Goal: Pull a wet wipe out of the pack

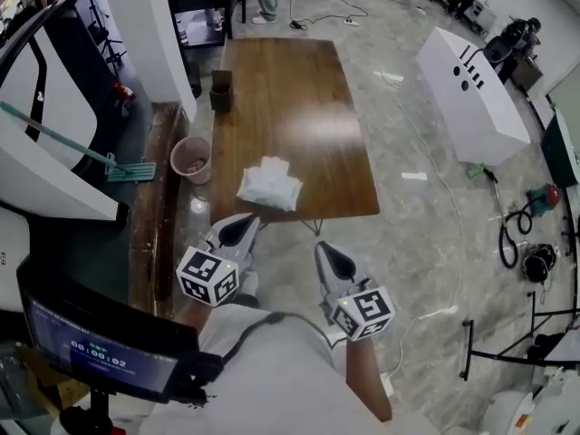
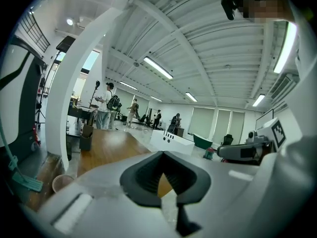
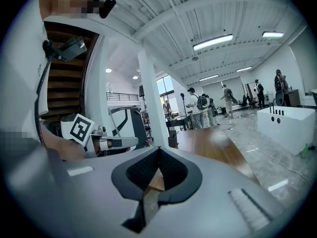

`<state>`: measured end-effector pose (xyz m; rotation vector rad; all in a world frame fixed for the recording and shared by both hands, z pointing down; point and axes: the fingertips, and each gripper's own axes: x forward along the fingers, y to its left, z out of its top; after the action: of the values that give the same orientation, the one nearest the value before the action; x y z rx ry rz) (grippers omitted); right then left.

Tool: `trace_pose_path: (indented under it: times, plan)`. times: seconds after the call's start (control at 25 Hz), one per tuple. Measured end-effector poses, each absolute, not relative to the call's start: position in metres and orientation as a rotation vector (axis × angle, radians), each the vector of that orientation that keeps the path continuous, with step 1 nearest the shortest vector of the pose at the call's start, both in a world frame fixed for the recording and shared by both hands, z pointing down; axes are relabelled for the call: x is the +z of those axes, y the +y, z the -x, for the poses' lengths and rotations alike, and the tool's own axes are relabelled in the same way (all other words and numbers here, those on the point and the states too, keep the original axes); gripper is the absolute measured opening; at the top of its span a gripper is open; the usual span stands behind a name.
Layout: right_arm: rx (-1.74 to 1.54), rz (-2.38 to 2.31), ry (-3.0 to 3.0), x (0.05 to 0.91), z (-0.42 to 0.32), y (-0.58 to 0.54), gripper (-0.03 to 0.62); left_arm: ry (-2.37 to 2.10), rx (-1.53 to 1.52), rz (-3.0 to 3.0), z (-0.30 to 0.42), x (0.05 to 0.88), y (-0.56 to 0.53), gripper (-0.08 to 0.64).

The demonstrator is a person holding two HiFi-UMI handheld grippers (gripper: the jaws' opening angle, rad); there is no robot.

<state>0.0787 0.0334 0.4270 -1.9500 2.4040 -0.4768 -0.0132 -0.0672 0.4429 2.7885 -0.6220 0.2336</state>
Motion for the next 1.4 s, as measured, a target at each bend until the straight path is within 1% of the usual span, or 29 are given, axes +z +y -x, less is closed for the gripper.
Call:
trace_pose_path:
  times: [0.36,0.72,1.08,1.4]
  plan:
    - [-0.517,2.088,2.303,0.438,-0.084,-0.028,0.008,-0.432,0.273,-2.803,-0.005,0.454,-0.138,0.002]
    - [-0.547,2.153,2.275,0.439,-0.076,-0.082,0.008,-0.351,0.286,-2.801,-0.007,0.459,-0.198,0.002]
    - [-0.591,2.088,2.357,0.446,-0.073,-0.11,0.008,-0.422,0.32,-2.725,0.006,0.486,-0.216,0.002]
    - [-0.519,1.92,2.505,0.439,-0.085,-0.151,0.008,-0.488,0.255,-2.753,0.004,0.464,-0.219,0.002]
